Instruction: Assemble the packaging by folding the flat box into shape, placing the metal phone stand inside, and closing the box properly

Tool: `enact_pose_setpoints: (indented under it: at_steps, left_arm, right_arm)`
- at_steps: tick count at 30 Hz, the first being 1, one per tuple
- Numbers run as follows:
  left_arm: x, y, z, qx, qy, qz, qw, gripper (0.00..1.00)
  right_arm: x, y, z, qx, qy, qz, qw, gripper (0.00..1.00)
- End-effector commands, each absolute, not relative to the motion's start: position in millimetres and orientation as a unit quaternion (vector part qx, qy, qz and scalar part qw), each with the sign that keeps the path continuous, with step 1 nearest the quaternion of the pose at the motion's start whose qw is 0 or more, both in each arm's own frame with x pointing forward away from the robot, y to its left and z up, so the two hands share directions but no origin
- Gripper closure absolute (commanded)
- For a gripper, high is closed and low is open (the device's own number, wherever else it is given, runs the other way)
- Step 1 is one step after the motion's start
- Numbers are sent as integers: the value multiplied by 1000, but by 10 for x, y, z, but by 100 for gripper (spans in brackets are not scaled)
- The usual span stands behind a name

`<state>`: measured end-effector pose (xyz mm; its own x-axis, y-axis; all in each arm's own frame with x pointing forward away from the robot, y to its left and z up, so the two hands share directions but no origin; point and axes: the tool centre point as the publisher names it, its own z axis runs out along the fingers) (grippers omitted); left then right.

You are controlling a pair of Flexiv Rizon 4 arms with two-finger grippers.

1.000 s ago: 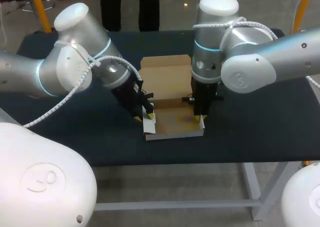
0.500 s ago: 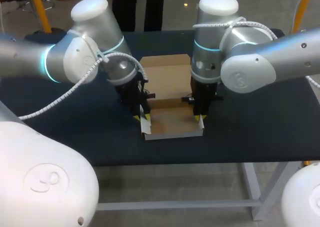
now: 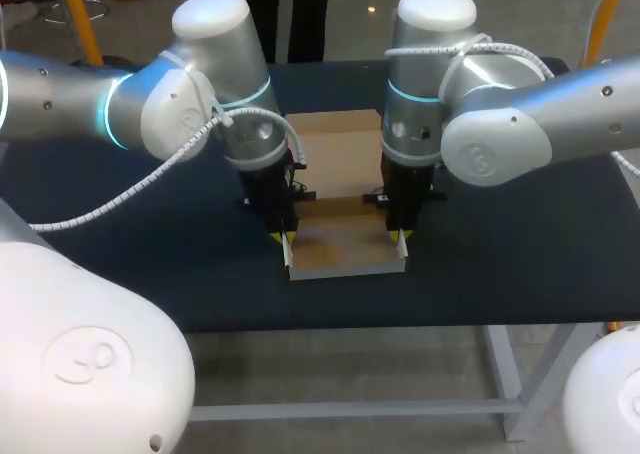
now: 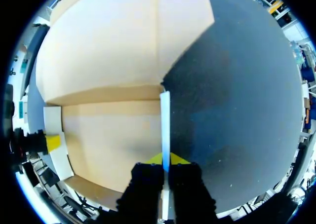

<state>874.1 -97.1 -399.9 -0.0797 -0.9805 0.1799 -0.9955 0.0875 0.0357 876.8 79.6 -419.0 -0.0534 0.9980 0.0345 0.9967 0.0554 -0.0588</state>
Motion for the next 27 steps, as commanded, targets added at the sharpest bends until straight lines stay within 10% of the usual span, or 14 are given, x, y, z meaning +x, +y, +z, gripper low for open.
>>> enact_pose_setpoints:
  at_steps: [1, 14, 27]
  left_arm:
    - [8731, -996, -4037, 677, -736, 1, 28, 80]
    - [8693, -959, -4060, 689, -724, 12, 8, 100]
    - [8675, -950, -4096, 700, -714, 18, -16, 100]
  right_arm:
    - [8778, 788, -4194, -687, -726, 12, 34, 100]
    - [8778, 788, -4194, -687, -726, 12, 34, 100]
    - [8778, 788, -4194, -687, -726, 12, 34, 100]
